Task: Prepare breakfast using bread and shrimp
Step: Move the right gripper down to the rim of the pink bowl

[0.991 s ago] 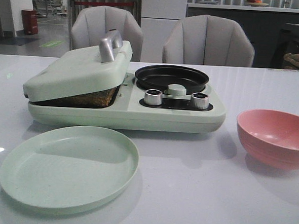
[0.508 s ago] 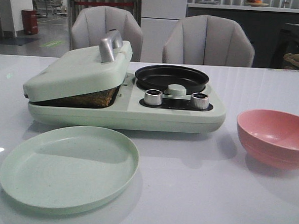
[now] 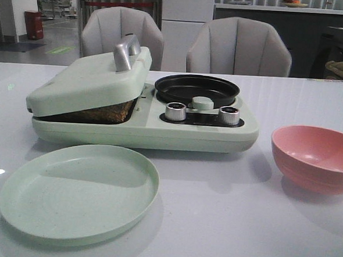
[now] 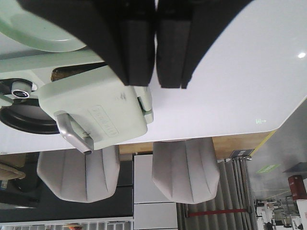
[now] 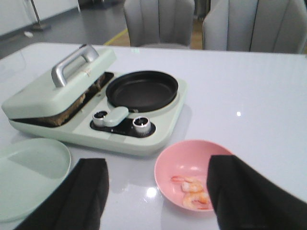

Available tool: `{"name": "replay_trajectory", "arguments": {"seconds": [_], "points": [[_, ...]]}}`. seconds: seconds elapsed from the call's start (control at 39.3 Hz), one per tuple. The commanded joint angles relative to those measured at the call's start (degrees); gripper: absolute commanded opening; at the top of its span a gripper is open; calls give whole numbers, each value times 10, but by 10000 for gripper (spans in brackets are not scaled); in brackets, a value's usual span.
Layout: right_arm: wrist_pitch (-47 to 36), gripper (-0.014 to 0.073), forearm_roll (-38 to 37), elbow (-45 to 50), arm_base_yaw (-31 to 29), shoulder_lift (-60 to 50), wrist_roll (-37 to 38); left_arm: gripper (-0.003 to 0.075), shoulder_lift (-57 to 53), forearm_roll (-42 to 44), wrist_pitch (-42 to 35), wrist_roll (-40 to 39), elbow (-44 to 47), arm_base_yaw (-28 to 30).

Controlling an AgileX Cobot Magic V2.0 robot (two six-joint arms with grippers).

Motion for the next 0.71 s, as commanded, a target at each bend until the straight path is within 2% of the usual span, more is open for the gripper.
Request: {"name": "replay_trajectory", "arguments": {"seconds": [0.0,0.3,0.53,0.69], "points": [[-7,540,-2,-67,-4,85,-2,114,3,-5,-49,-6,-15,-11],[37,540,32,-201,-26,290,-1,114,3,-5,-49,-2,-15,-15],[72,540,40,-269,-127,392,-4,114,3,-5,-49,-2,-15,-15],[79,540,86,-287,-182,449,-45,114,3,-5,-49,-2,-15,-15]]}}
